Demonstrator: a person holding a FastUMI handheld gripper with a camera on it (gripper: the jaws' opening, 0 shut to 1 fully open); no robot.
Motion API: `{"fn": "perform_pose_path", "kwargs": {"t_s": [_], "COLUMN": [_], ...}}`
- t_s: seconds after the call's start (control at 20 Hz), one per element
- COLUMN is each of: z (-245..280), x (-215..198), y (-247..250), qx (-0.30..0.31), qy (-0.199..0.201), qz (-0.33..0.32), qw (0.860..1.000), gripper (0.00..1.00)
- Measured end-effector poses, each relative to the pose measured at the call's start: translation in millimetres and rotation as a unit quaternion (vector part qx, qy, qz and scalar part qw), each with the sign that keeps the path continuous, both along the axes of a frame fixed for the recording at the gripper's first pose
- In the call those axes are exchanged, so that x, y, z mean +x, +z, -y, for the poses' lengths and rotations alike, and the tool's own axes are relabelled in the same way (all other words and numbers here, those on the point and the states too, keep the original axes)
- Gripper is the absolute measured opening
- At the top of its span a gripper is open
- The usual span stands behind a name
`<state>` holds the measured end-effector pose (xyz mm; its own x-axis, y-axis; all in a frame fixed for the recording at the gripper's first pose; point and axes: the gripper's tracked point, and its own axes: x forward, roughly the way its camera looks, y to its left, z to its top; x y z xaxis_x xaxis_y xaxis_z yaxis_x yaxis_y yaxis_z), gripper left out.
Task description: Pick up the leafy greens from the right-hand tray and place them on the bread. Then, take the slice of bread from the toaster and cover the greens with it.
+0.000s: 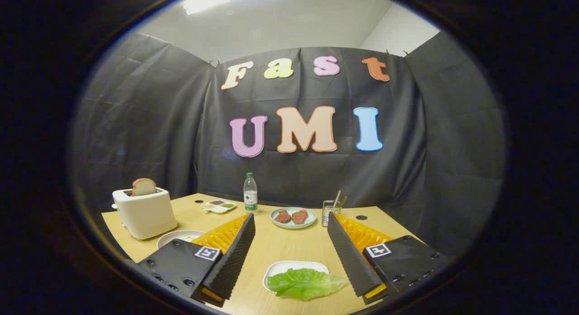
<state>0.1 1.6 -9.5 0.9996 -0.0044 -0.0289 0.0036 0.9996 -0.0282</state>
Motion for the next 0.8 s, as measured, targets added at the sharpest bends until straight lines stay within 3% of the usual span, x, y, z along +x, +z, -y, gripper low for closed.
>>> {"fn": "perform_pose_path", "kwargs": {"t_s": [0.8], "z": [1], "x": [0], "y": [-6], "qx": [0.011], "qy": [0.010], "qz": [-0.003], "qw": [1.000], "gripper": [1.00]}}
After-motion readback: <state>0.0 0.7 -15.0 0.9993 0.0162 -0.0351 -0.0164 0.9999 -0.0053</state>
